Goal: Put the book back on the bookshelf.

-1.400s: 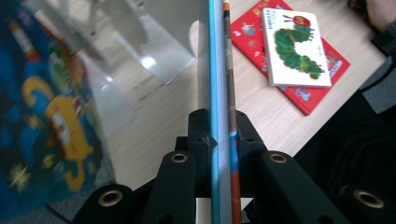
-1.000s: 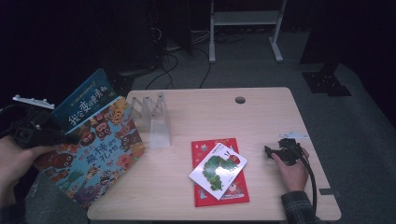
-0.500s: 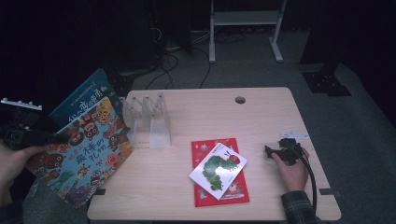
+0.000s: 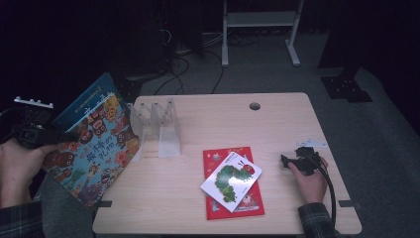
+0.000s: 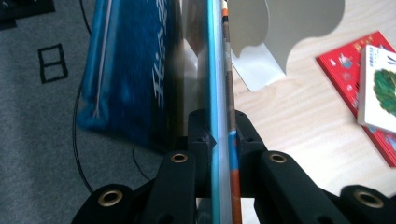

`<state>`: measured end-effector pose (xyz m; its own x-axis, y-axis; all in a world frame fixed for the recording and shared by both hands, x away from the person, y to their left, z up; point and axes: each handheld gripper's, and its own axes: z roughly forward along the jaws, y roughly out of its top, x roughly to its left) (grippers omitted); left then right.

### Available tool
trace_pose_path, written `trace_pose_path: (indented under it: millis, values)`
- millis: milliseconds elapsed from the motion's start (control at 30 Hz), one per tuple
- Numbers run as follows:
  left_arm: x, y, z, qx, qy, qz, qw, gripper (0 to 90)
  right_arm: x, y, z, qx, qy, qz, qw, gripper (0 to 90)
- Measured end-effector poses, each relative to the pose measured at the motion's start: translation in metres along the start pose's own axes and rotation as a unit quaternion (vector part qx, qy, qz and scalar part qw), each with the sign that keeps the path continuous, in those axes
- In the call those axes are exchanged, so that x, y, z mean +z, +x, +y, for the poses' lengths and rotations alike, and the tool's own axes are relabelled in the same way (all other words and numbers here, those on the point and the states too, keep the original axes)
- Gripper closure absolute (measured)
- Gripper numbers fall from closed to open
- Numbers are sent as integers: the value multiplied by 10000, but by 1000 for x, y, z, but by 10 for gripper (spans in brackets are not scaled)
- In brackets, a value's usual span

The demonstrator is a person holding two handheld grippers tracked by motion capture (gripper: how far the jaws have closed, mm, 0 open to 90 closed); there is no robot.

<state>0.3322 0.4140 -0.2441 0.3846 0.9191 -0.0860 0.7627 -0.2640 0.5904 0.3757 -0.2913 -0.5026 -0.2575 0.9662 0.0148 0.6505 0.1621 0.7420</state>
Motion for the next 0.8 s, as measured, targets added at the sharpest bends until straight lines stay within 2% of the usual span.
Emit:
trace_pose_path:
  millis: [333,533,800]
  values:
    - [18,-2,12,-113,-257,147,9995,807,0,0,0,1,-2,0,10000,178]
    - [29,-5,19,-115,-317,305,9990,807,0,0,0,12,2,-1,10000,177]
    - [39,-3,23,-221,-397,344,9984,805,0,0,0,11,1,-3,10000,177]
